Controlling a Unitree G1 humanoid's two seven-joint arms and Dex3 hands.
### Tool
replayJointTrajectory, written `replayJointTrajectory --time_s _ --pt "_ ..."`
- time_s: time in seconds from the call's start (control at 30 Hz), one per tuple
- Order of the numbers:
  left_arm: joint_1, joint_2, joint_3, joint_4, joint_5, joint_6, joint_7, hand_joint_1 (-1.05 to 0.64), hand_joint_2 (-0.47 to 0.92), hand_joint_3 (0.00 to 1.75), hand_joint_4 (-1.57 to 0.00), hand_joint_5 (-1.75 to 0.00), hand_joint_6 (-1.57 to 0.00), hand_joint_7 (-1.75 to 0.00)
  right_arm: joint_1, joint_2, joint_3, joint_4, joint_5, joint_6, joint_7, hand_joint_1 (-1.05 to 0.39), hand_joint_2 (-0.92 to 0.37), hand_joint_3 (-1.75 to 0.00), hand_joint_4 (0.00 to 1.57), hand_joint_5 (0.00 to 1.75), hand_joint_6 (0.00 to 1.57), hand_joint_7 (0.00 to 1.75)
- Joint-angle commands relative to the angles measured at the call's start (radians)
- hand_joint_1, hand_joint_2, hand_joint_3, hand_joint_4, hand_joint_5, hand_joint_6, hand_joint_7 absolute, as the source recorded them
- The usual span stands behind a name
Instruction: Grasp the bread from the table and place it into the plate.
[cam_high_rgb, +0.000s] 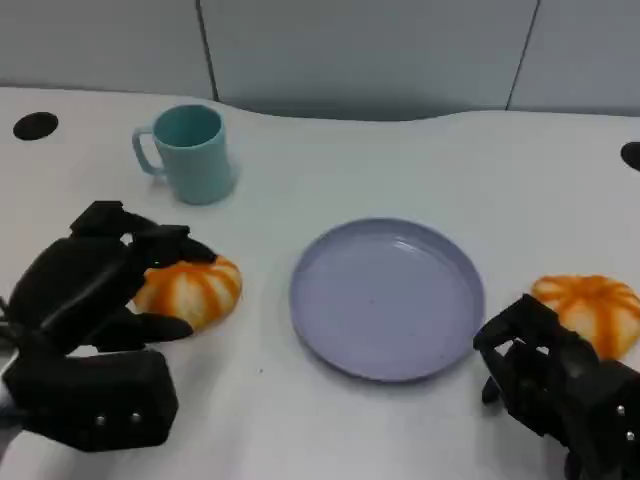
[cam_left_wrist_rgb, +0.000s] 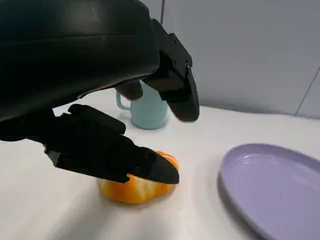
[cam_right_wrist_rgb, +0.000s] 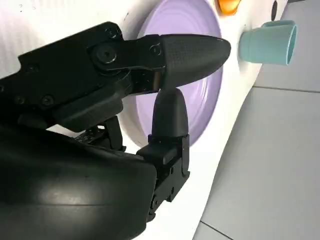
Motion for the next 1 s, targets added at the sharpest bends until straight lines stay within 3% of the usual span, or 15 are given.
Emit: replayJointTrajectory --time_s 0.03,0.3,0.47,0.67,1.0 --pt "-0.077 0.057 -0.061 0.044 0.080 0.035 -0.002 -0.74 0.90 0.01 -0.03 -0.23 -0.27 0.00 -0.005 -0.006 -0.005 -0.003 -0.003 -0.007 -0.016 -0.25 -0.92 -0.40 0.62 1.75 0.39 1.74" --pt "-0.303 0.043 -0.192 0.326 0.058 0.090 -0.193 -0.81 0.88 0.00 0.00 -0.01 -0.01 0.00 -0.004 -0.020 -0.001 -0.002 -0.006 -0.012 -0.005 -0.26 -0.92 -0.41 0.62 1.75 0.39 1.74" --pt "-0.446 -0.014 -0.239 0.566 0.026 0.109 -0.216 -0.81 0.90 0.01 0.00 0.00 -0.02 -0.01 -0.006 -0.017 -0.005 0.000 -0.001 -0.006 -0.008 -0.25 -0.92 -0.40 0.61 1.75 0.39 1.73" --pt "-0.653 -0.137 -0.363 0.951 0.100 0.189 -0.126 -0.73 0.84 0.00 -0.01 -0.01 -0.09 -0.03 0.006 -0.017 -0.008 -0.022 0.006 0.014 -0.004 -0.24 -0.92 -0.41 0.58 1.75 0.38 1.72" --pt "-0.702 -0.235 -0.423 1.107 0.093 0.282 -0.094 -0.71 0.80 0.00 -0.04 -0.02 -0.14 -0.03 0.025 -0.023 -0.010 -0.023 0.008 -0.016 0.001 -0.26 -0.92 -0.40 0.60 1.75 0.38 1.72"
